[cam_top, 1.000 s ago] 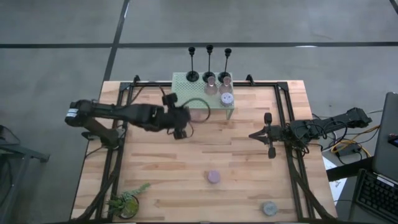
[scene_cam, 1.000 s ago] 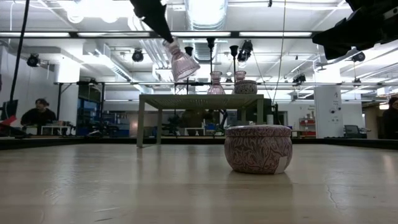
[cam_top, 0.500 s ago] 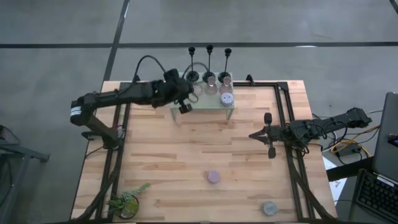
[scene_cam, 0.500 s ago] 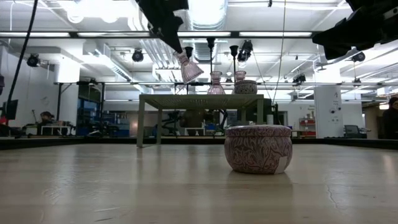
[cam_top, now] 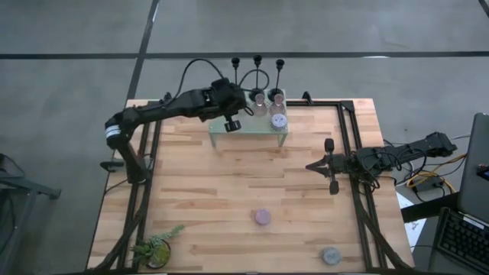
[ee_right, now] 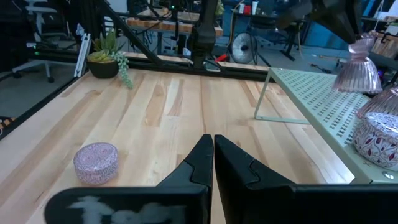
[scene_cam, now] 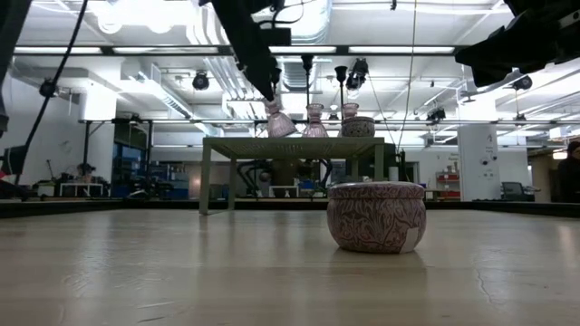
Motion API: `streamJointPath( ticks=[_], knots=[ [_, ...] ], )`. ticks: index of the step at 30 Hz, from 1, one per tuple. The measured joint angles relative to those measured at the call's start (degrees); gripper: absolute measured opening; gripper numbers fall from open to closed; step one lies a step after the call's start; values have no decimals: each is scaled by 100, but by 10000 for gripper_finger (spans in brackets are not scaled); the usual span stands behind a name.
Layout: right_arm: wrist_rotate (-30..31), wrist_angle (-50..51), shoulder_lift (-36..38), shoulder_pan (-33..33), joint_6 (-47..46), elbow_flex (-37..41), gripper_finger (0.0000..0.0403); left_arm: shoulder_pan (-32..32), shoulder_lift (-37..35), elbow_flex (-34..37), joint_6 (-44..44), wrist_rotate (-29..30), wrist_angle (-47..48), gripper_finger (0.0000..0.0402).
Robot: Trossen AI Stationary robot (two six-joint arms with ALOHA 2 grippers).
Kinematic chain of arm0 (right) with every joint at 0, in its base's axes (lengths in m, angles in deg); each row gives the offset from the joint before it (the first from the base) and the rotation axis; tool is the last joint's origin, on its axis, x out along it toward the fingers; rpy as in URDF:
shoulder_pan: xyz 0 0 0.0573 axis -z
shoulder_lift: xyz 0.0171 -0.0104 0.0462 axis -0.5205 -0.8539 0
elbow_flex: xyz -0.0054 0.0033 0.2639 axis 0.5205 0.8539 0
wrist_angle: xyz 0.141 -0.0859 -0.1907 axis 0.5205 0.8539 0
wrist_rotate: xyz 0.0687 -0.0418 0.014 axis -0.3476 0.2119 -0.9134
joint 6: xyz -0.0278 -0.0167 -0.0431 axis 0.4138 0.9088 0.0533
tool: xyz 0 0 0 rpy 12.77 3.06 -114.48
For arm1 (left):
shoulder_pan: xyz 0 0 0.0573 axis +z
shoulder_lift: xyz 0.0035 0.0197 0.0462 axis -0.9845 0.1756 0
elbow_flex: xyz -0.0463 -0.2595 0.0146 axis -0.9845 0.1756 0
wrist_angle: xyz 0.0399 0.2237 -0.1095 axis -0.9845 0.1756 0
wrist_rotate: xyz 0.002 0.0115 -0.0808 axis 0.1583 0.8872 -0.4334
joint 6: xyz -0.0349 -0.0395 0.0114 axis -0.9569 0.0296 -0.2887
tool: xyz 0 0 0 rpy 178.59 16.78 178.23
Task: Pick & Place candle stick holders
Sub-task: Put the pink glass candle holder on the shelf
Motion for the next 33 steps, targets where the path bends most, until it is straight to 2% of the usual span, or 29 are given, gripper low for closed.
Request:
streamJointPath(
  ticks=[3,9,33],
  knots=[
    [-1,1,-1,-1,0,1,8,30,180,-153,182,56,153,28],
    [1,1,-1,0,0,0,8,30,440,-317,571,613,426,28],
    [1,1,0,0,0,0,8,11,526,-560,717,462,514,29]
  ],
)
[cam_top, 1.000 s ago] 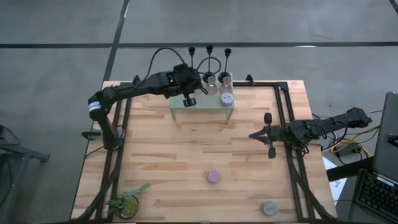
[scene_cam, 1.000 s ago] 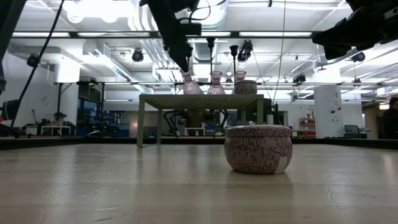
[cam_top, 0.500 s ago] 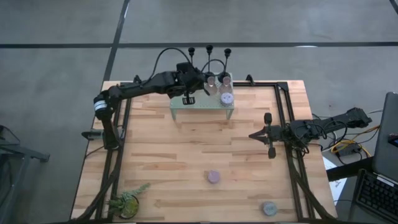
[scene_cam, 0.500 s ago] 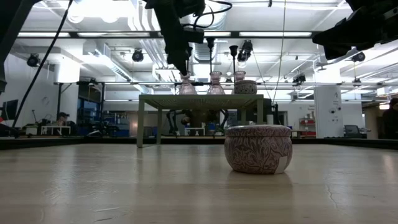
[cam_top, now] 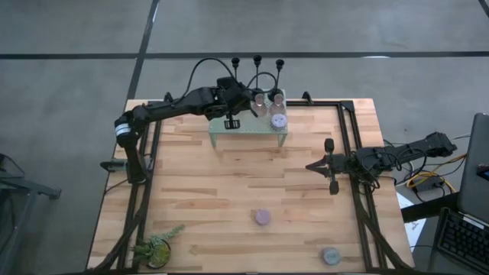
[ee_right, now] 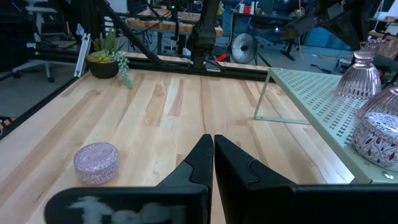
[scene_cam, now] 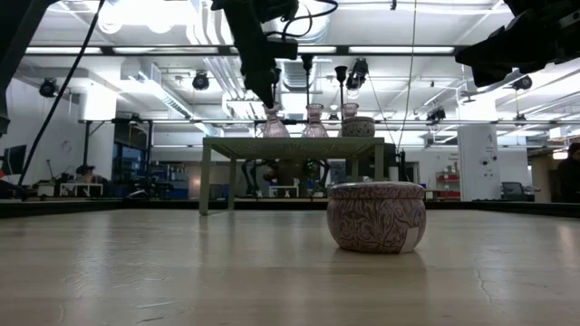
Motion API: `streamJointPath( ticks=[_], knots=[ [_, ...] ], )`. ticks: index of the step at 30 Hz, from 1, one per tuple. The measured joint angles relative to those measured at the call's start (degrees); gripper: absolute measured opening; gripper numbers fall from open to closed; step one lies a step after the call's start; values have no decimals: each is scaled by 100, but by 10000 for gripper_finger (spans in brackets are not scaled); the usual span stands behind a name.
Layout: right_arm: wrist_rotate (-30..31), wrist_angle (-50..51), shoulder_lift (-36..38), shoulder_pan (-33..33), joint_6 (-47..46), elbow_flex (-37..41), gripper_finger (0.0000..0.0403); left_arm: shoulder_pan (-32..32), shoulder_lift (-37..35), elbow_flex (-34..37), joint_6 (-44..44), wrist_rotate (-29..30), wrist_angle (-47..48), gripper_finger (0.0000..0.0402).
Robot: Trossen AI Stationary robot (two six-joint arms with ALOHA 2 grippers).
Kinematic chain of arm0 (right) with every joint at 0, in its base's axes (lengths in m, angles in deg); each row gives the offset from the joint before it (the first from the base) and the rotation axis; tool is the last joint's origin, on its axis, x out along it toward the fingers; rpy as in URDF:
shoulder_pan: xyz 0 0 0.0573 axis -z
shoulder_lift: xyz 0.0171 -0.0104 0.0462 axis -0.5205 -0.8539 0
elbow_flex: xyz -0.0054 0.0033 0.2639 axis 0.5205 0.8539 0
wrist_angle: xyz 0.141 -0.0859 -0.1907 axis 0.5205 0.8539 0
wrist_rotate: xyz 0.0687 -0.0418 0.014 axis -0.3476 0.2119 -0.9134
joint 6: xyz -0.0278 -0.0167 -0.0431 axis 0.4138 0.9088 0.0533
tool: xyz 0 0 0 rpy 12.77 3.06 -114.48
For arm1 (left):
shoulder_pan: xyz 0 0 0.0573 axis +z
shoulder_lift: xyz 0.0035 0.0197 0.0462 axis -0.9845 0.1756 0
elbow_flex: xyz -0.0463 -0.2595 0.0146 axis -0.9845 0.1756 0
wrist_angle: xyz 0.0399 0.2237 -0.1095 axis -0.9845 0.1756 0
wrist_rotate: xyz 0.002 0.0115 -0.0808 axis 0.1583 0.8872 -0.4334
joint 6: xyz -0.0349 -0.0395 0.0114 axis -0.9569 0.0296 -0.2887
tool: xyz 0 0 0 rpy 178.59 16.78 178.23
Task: Pick & Place candle stick holders
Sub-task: Put the pink glass candle holder on the shelf, then put the green scented candle on the shelf
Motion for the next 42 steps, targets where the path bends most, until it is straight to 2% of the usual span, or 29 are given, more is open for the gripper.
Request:
streamJointPath(
  ticks=[11,23,28,33,36,42],
  knots=[
    [0,0,0,0,0,-1,8,2,0,0,63,15,1,32],
    [-1,0,1,0,0,0,8,0,0,0,-69,37,-5,107],
    [1,0,-1,1,0,1,8,-11,-133,7,-146,120,-33,116],
    [-1,0,2,1,0,1,8,-22,-465,7,-693,138,-64,117],
    [0,-2,2,0,0,0,8,-46,-742,51,-1218,-64,46,117],
    [1,0,0,-1,0,1,8,-142,-1519,625,-1840,-1335,-59,115]
  ],
)
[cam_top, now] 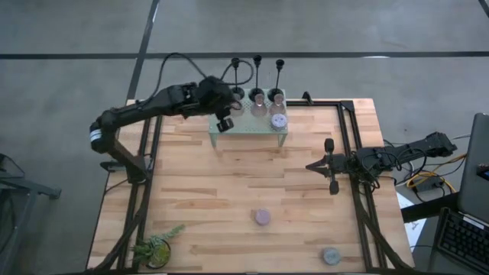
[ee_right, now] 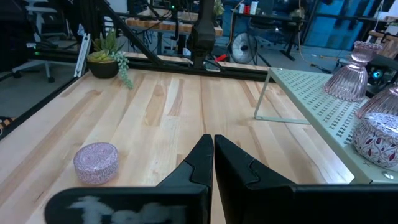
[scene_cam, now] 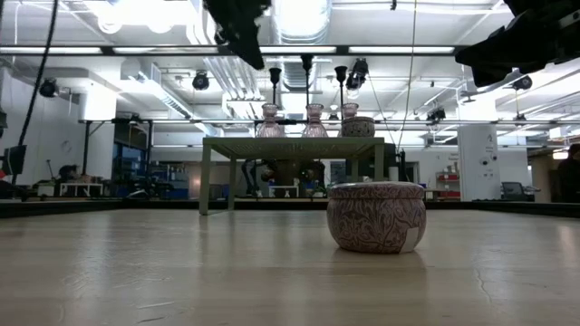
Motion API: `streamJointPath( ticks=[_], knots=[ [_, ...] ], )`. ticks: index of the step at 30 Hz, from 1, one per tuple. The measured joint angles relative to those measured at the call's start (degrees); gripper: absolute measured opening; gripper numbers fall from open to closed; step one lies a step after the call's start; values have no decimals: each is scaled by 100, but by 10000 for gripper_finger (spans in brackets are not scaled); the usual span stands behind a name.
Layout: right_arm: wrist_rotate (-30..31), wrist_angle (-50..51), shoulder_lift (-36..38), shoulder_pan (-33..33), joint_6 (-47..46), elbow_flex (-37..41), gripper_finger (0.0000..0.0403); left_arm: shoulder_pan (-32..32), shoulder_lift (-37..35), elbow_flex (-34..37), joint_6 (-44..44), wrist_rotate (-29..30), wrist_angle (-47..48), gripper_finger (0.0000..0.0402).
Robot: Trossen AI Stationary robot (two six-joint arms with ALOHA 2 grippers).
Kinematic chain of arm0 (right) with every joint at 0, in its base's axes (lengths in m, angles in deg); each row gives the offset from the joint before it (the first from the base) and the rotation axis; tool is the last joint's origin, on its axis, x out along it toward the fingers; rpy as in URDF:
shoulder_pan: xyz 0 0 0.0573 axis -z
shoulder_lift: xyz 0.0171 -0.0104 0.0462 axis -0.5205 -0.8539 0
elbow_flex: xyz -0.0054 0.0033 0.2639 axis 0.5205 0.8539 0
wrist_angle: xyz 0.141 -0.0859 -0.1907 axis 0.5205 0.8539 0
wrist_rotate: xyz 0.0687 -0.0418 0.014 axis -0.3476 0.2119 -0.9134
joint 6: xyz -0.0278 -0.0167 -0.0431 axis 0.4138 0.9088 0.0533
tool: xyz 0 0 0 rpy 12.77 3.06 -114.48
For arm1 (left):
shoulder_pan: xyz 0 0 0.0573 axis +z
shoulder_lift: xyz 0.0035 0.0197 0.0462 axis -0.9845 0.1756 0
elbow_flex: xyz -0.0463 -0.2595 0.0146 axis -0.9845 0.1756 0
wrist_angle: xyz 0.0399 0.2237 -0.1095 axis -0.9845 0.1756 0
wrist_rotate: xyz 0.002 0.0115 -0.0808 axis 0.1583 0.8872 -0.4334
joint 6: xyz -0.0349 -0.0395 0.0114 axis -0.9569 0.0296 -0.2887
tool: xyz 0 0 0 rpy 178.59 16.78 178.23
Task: Pick & Place candle stick holders
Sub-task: Put the green scented candle on the shelf
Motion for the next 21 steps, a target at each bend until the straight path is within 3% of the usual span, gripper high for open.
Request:
streamJointPath(
  ticks=[7,11,16,21],
  knots=[
    [-1,0,0,1,0,0,8,-371,-1374,1967,-465,-1200,-1525,59],
    [0,-2,0,2,1,-1,8,-886,-2311,3375,-734,-942,-2577,8],
    [-1,0,0,1,0,-1,8,-1420,-3300,4769,-739,-928,-3587,5],
    [-2,0,0,0,0,0,8,-1465,-4198,5714,-768,-886,-4178,12]
  ],
)
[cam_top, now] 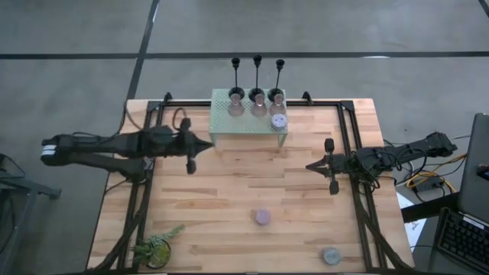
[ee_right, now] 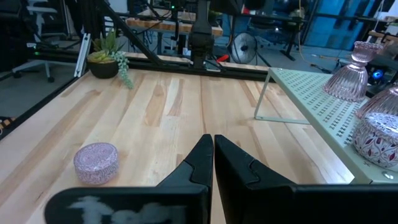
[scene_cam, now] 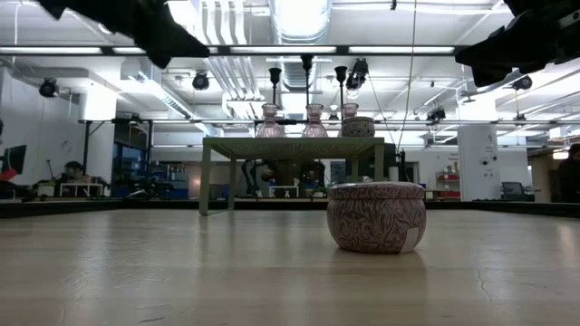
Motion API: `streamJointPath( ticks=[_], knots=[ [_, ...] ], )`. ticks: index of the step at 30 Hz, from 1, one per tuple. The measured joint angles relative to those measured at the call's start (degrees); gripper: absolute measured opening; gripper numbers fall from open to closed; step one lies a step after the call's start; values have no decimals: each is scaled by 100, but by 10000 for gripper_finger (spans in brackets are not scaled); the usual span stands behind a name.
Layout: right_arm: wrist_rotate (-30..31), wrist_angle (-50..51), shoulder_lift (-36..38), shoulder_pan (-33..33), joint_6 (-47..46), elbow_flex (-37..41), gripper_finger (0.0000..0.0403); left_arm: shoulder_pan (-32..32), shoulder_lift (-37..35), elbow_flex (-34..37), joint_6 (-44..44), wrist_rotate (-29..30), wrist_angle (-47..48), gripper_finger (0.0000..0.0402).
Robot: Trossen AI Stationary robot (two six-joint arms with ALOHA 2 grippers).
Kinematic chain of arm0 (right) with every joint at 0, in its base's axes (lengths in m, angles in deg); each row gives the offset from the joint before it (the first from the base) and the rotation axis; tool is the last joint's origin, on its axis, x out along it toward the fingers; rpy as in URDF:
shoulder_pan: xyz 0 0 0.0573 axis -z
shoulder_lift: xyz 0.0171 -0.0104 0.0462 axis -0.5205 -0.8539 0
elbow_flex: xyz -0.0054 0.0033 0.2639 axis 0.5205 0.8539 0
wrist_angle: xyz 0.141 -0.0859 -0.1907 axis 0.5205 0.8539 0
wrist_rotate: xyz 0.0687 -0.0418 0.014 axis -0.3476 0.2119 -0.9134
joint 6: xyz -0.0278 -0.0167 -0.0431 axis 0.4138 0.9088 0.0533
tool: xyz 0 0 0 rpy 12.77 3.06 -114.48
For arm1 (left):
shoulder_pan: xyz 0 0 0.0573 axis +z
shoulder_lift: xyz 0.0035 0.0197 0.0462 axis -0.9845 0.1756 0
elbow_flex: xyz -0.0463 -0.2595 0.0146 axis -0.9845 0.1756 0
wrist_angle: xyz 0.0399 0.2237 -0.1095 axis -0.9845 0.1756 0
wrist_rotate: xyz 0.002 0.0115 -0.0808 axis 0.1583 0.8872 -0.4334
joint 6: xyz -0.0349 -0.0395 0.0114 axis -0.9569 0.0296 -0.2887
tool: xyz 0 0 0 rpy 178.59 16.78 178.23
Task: Pick & Place candle stick holders
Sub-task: Put the green scented candle on the shelf
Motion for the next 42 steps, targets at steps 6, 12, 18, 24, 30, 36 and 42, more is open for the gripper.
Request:
streamJointPath(
  ticks=[6,12,18,24,30,36,42],
  knots=[
    [1,-1,0,0,0,-1,8,-17,-885,1207,-221,-133,-1165,22],
    [2,-2,2,0,2,0,8,-32,-1575,2203,-574,-131,-1710,23],
    [0,-2,0,2,1,-2,8,-44,-2109,2992,-559,-133,-2302,23],
    [2,-1,0,0,2,-2,8,-44,-2452,3310,-289,-133,-2336,23],
    [2,0,0,0,2,-1,8,-44,-2965,3481,-58,-238,-2403,23],
    [2,-1,2,0,0,0,8,-42,-3433,3481,387,-240,-1917,23],
    [0,-2,2,0,2,0,8,-42,-3585,3485,260,-237,-1617,23]
  ],
)
